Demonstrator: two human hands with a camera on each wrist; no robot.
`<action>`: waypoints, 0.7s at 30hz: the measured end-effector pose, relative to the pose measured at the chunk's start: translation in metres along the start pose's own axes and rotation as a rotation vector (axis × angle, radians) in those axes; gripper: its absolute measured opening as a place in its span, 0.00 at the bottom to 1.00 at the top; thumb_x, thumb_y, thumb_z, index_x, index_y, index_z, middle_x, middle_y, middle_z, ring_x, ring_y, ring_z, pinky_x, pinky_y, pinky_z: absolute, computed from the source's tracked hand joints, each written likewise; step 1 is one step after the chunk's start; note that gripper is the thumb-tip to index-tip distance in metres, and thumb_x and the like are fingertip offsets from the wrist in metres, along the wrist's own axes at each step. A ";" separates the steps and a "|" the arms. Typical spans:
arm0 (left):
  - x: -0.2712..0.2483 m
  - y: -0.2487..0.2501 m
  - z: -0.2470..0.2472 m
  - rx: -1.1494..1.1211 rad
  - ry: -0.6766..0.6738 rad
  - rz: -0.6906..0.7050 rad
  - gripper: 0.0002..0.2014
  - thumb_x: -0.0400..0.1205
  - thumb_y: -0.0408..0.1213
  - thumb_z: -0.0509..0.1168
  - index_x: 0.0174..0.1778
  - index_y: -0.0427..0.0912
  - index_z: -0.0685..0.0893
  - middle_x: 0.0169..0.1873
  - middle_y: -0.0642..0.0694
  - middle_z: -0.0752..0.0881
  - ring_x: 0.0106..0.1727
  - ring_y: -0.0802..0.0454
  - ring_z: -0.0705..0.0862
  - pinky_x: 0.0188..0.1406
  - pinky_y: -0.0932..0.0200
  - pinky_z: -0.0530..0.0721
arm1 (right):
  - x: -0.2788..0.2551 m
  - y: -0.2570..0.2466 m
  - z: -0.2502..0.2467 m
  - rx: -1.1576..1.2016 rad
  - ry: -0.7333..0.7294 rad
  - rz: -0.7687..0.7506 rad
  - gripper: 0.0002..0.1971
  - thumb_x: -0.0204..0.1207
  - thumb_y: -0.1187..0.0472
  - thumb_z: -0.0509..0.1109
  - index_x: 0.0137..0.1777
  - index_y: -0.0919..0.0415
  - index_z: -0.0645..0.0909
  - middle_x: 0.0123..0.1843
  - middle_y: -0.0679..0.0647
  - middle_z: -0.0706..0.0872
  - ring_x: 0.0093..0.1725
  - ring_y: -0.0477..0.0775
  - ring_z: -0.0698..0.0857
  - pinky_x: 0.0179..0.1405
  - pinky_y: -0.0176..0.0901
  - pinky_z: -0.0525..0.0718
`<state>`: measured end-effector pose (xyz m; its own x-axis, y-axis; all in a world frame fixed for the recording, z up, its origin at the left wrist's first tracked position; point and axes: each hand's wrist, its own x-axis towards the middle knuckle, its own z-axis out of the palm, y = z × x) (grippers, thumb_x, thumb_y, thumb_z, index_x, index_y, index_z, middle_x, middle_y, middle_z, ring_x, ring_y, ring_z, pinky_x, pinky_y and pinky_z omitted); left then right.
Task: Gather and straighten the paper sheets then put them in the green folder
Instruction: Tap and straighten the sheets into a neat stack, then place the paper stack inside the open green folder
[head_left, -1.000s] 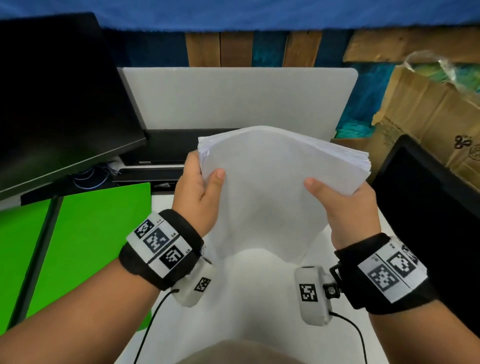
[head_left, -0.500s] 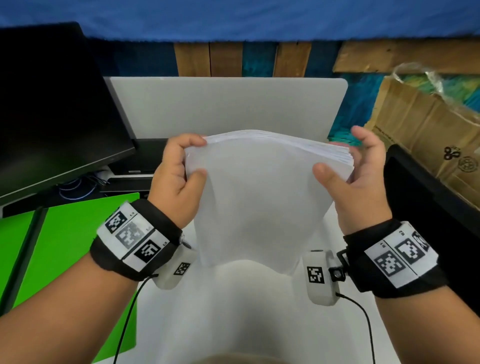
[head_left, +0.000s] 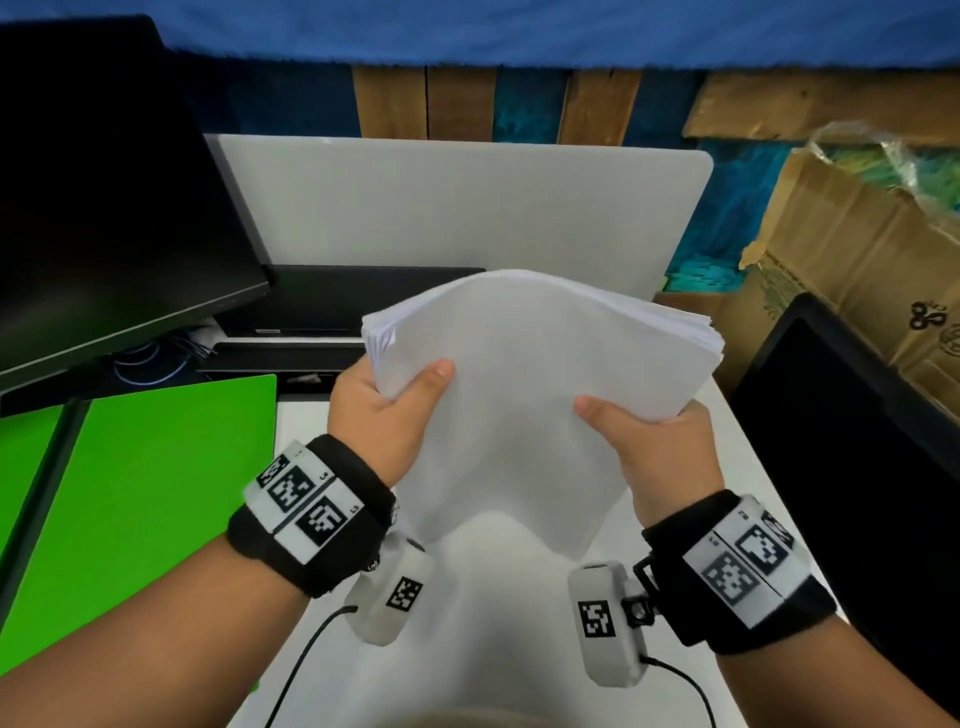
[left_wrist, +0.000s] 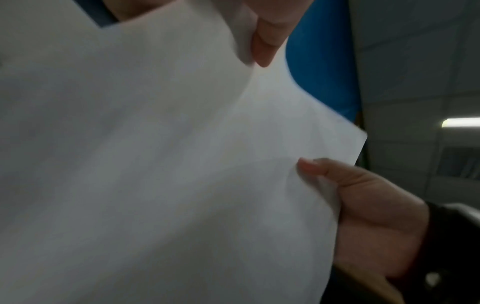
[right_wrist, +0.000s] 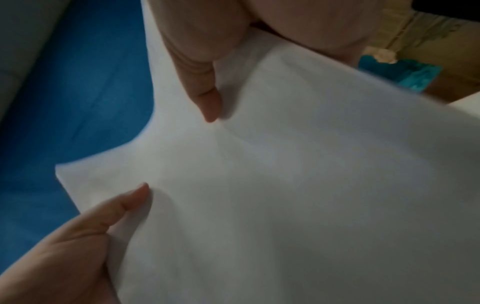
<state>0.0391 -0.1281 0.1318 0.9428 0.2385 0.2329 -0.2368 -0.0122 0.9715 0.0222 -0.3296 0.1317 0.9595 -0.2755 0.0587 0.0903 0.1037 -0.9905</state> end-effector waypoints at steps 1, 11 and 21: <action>-0.003 -0.007 0.002 0.029 0.000 -0.027 0.11 0.72 0.34 0.73 0.33 0.57 0.83 0.23 0.72 0.86 0.29 0.76 0.85 0.28 0.80 0.79 | -0.001 0.003 0.000 -0.006 0.006 0.051 0.11 0.63 0.72 0.79 0.39 0.56 0.86 0.32 0.44 0.92 0.40 0.52 0.91 0.43 0.45 0.88; -0.023 -0.035 0.010 0.114 -0.014 -0.219 0.08 0.74 0.33 0.72 0.34 0.50 0.82 0.32 0.58 0.83 0.26 0.71 0.84 0.22 0.82 0.77 | 0.004 0.022 -0.018 -0.021 -0.025 0.093 0.10 0.64 0.71 0.79 0.37 0.55 0.86 0.32 0.43 0.92 0.36 0.47 0.90 0.38 0.38 0.88; -0.017 -0.030 -0.014 0.062 -0.101 -0.272 0.10 0.72 0.27 0.73 0.31 0.48 0.86 0.21 0.63 0.88 0.26 0.68 0.87 0.28 0.71 0.86 | 0.005 0.017 -0.024 -0.018 -0.197 0.080 0.15 0.58 0.70 0.77 0.45 0.58 0.84 0.35 0.44 0.92 0.36 0.43 0.90 0.34 0.34 0.86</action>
<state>0.0271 -0.1177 0.0981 0.9890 0.1435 -0.0365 0.0399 -0.0209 0.9990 0.0217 -0.3523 0.1125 0.9972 -0.0746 0.0009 0.0084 0.1006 -0.9949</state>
